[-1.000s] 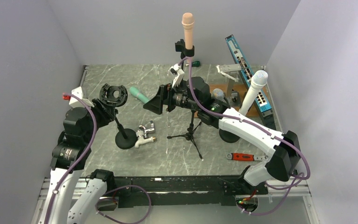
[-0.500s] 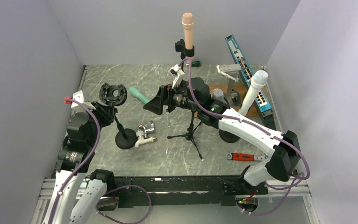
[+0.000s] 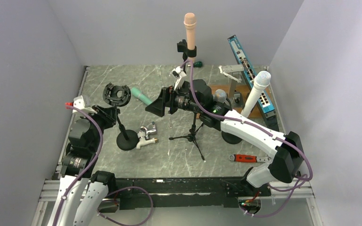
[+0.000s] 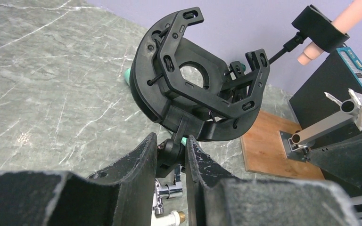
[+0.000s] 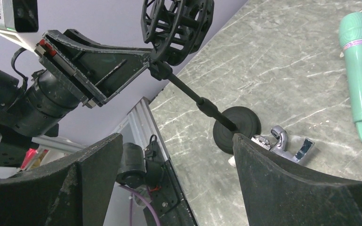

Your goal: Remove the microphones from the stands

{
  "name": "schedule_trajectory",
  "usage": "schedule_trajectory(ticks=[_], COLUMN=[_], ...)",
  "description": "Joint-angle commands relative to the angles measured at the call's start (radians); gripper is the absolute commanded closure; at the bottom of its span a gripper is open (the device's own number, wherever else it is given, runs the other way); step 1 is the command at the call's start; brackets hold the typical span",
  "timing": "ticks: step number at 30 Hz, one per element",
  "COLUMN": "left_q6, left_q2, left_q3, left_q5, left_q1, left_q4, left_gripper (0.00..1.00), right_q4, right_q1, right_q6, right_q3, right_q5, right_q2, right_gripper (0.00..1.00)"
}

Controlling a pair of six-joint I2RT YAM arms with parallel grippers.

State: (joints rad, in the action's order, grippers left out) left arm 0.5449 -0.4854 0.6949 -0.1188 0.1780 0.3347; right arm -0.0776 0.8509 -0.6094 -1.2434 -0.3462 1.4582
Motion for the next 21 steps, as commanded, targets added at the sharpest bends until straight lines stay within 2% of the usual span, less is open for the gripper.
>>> schedule_trajectory(ticks=[1,13,21], left_q6=[0.021,0.174,0.207], left_q2=[-0.003,0.042,0.054], left_q3=[-0.09,-0.187,-0.239], left_q5=[0.056,0.029,0.015], left_q1=[-0.002,-0.002,-0.002], left_q4=[0.291,0.328,0.293], left_gripper=[0.79,0.89,0.87], right_q4=[-0.063,-0.08,-0.1], right_q1=[-0.009,-0.013,-0.015], right_q6=[0.008,0.004,-0.008], right_q3=[0.012,0.036,0.044], right_q5=[-0.01,-0.02,-0.047], right_q2=[-0.015,-0.027,-0.032], right_gripper=[0.11,0.11,0.11])
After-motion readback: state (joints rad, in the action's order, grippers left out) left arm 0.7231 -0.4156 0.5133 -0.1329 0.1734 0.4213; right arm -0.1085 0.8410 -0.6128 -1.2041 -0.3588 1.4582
